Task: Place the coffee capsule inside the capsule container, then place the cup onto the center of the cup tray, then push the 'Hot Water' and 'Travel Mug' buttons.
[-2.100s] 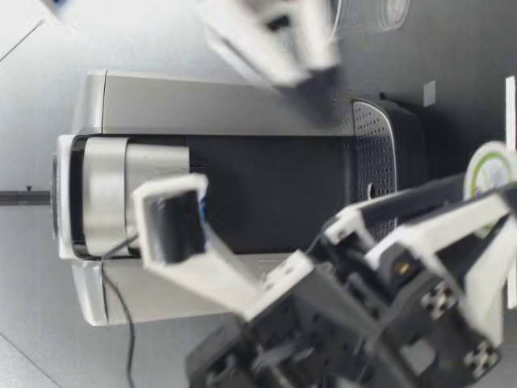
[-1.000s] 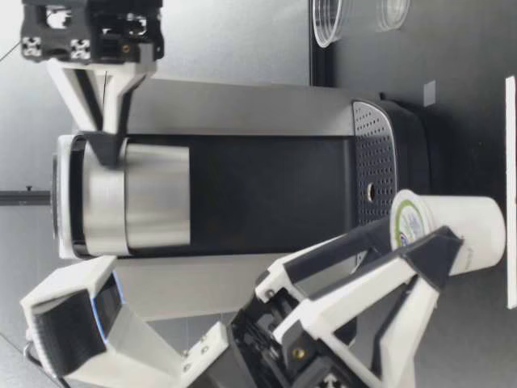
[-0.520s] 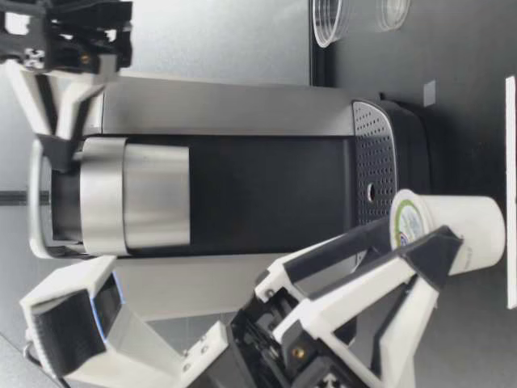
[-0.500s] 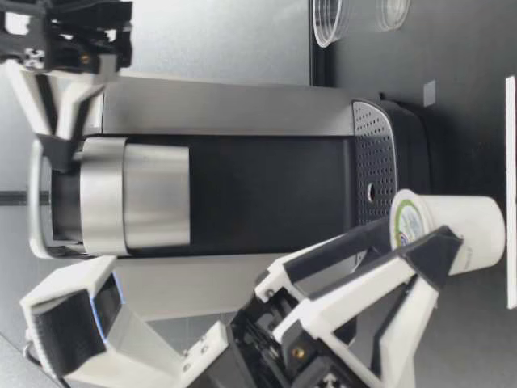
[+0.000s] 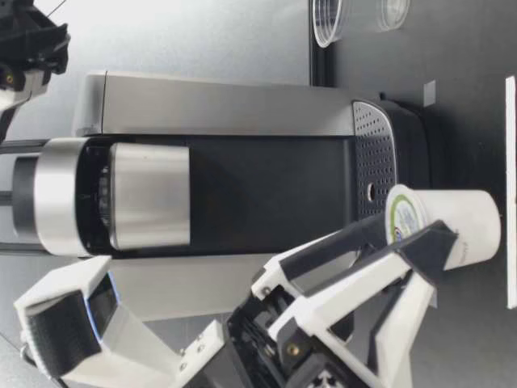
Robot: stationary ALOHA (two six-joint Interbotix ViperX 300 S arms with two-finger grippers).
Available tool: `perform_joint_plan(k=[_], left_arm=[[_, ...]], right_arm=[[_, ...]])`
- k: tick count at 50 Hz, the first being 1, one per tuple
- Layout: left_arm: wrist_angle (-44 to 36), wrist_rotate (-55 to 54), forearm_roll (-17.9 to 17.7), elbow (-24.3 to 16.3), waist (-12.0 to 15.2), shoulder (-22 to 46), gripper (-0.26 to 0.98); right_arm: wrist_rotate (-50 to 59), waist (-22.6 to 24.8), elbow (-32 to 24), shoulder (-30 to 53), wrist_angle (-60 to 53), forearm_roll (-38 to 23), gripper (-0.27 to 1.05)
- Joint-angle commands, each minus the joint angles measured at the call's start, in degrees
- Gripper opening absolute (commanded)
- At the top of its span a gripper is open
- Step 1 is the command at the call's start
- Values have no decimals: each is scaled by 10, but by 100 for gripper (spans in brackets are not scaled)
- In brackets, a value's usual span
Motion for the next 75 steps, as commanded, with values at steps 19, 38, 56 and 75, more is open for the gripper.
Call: perform_joint_plan(k=[19, 38, 56, 75], left_arm=[[-3, 4, 0, -20, -1, -23, 54], [137, 39, 38, -94, 2, -93, 54], [359, 76, 287, -215, 6, -169, 54], [369, 40, 479, -245, 18, -168, 54]], right_arm=[[1, -106, -64, 14, 63, 1, 3], [6, -112, -60, 0, 74, -11, 3], [50, -112, 68, -86, 61, -36, 3], [62, -112, 142, -171, 46, -36, 3]])
